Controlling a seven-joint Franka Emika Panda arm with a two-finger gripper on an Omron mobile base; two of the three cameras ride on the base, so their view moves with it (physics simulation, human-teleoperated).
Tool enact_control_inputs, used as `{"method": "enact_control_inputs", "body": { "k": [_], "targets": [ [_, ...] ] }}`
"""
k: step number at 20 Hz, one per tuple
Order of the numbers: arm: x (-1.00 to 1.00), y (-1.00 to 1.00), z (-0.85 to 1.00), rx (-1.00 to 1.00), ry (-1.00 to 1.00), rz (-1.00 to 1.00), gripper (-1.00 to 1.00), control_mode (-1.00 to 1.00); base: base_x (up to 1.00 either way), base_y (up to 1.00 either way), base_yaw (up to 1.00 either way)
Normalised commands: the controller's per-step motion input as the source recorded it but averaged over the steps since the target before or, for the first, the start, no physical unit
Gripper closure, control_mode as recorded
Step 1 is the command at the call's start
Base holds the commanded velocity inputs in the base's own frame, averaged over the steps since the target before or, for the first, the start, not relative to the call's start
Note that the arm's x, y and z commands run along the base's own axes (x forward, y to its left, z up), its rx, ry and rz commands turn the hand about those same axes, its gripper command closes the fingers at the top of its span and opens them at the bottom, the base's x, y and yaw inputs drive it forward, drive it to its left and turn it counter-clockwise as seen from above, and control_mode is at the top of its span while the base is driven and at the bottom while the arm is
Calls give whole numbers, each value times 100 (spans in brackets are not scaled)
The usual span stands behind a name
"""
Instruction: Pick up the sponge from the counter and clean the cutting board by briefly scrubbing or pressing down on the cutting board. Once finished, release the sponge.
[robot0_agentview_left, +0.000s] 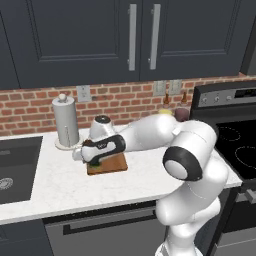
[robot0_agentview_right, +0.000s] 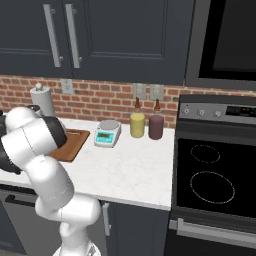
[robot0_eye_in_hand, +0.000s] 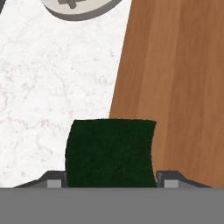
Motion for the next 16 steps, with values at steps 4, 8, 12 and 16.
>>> {"method": "enact_control_inputs", "body": {
  "k": [4,8,12,16],
  "targets": [
    [-2,31,0,-3,0,0,100,-100,0,0,0],
    [-9,11,-4,-7,0,-1,100,-100,0,0,0],
    [-7,-1,-3,-1,0,-4,100,-100,0,0,0],
    [-1,-21,0,0,0,-2,100,-100,0,0,0]
  ]
}}
